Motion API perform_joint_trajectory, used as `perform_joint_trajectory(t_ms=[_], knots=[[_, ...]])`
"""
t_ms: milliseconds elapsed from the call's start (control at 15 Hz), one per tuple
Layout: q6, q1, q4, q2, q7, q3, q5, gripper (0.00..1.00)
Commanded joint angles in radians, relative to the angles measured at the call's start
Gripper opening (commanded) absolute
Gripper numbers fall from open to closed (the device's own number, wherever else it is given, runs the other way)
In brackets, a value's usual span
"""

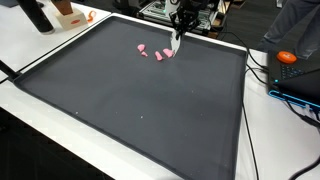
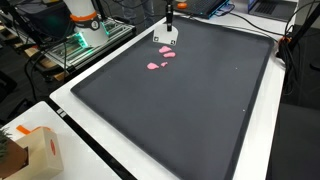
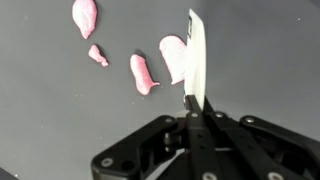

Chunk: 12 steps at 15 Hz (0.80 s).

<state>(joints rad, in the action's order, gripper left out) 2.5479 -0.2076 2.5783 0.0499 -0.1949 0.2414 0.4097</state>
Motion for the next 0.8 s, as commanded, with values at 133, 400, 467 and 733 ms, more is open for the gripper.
perform_joint_trajectory(t_ms=[133,400,467,733], knots=[[0.011,0.005,0.011,0.020,0.044,-0.018,-0.124,0.01],[0.021,0.020,-0.003,0.022,0.088,-0.041,-0.199,0.01],[0.027,0.026,-0.007,0.024,0.095,-0.048,-0.201,0.01],[0.047,0.052,-0.018,0.036,0.110,-0.073,-0.185,0.01]])
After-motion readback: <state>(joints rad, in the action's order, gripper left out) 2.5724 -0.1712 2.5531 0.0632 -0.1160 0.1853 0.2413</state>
